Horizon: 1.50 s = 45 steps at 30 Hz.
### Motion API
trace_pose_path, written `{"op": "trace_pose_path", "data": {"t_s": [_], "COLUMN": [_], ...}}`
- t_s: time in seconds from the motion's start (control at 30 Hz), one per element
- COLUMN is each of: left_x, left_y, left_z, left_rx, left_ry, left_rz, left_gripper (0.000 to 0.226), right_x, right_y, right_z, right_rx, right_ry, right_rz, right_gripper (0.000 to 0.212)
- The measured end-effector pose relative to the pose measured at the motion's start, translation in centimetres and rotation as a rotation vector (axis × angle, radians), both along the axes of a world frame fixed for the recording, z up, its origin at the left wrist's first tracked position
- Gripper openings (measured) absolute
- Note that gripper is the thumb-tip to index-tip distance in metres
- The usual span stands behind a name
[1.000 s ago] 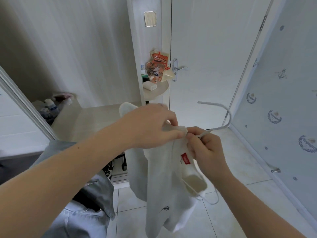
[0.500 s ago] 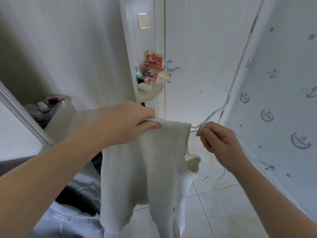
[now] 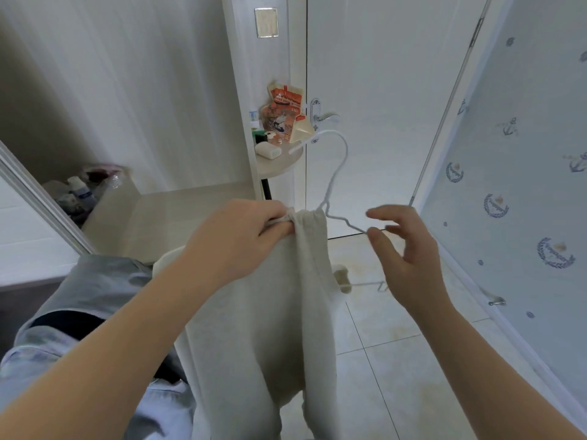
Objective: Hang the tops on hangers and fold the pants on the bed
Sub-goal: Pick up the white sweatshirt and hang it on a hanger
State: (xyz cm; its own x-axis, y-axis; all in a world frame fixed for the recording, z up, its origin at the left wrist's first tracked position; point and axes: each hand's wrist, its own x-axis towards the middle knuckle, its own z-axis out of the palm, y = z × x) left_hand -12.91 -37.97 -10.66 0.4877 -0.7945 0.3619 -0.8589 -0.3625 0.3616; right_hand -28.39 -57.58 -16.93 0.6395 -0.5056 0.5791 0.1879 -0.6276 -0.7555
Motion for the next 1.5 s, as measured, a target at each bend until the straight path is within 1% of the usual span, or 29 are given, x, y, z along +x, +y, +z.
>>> {"op": "trace_pose_path", "data": {"t_s": [0.03,0.1,0.17,0.23,0.3,0.37,0.43,0.47,0.53,0.6,0.63,0.7,0.8,0.83,0.9,0.93,0.97,1.03,1.13,1.27,1.33,1.4,1.5], "left_x": [0.1,0.1,-0.4,-1.0,-1.5,-1.8,-1.6,-1.5,-1.0,-0.8,-0.8,-1.0,-1.1,-1.0,-0.7,-0.6,-0.5,-0.5,-0.7,-1.0,-0.8,-0.6,-0.3], "left_y": [0.5,1.1,1.2,1.2,1.3,1.3,1.4,1.5,1.8,2.2,2.3,2.4,2.9,3.2,3.8,4.1,4.4,5.0,6.0,7.3,8.1,8.9,9.9], "left_z": [-0.2,-0.6,-0.9,-1.2,-1.4,-1.5,-1.7,-1.9,-2.4,-2.8,-2.9,-3.2,-3.6,-3.7,-3.8,-3.8,-3.8,-3.6,-3.4,-3.3,-3.4,-3.6,-3.8], "left_rx": [-0.048,-0.115,-0.161,-0.193,-0.221,-0.267,-0.294,-0.294,-0.291,-0.289,-0.284,-0.269,-0.253,-0.251,-0.263,-0.274,-0.288,-0.313,-0.302,-0.243,-0.215,-0.152,-0.057], "left_ry": [0.017,0.038,0.056,0.084,0.116,0.151,0.194,0.211,0.247,0.27,0.272,0.268,0.278,0.285,0.302,0.31,0.315,0.32,0.329,0.338,0.357,0.359,0.344], "left_rz": [0.028,0.078,0.122,0.16,0.191,0.218,0.248,0.263,0.296,0.315,0.317,0.313,0.306,0.302,0.297,0.293,0.284,0.257,0.234,0.201,0.207,0.229,0.235], "left_gripper": [0.042,0.043,0.043,0.043,0.04,0.038,0.036,0.036,0.035,0.034,0.033,0.032,0.035,0.036,0.038,0.038,0.039,0.039,0.039,0.038,0.038,0.039,0.04], "right_x": [-0.3,-0.4,0.1,0.8,1.6,2.4,3.1,3.2,3.1,2.8,2.8,3.0,3.2,3.3,3.3,3.3,3.3,3.0,2.5,1.8,1.5,1.2,0.9], "right_y": [0.1,0.9,2.0,3.0,3.8,4.0,3.9,3.9,3.9,3.9,4.0,3.9,2.8,2.2,1.1,0.6,-0.1,-0.9,-1.7,-2.5,-3.1,-3.9,-5.4], "right_z": [-0.9,-2.2,-2.7,-2.5,-2.4,-2.7,-2.9,-2.9,-2.9,-3.4,-3.7,-4.8,-6.9,-7.9,-9.8,-10.7,-11.4,-12.2,-12.6,-13.2,-13.3,-13.2,-12.7], "right_rx": [-0.012,-0.052,-0.157,-0.187,-0.073,0.082,0.164,0.173,0.183,0.225,0.227,0.191,0.1,0.059,-0.076,-0.149,-0.212,-0.303,-0.403,-0.611,-0.646,-0.627,-0.469], "right_ry": [-0.02,0.007,0.036,0.059,0.191,0.361,0.379,0.351,0.311,0.366,0.427,0.537,0.628,0.676,0.809,0.861,0.901,0.954,0.985,0.997,0.98,0.951,0.897], "right_rz": [-0.022,0.019,0.043,0.057,0.152,0.278,0.313,0.314,0.349,0.427,0.463,0.494,0.462,0.452,0.403,0.375,0.352,0.314,0.29,0.25,0.195,0.163,0.232], "right_gripper": [0.019,0.028,0.036,0.039,0.033,0.02,0.004,0.005,0.018,0.026,0.026,0.02,0.008,0.011,0.033,0.035,0.031,0.025,0.018,0.023,0.025,0.024,0.018]}}
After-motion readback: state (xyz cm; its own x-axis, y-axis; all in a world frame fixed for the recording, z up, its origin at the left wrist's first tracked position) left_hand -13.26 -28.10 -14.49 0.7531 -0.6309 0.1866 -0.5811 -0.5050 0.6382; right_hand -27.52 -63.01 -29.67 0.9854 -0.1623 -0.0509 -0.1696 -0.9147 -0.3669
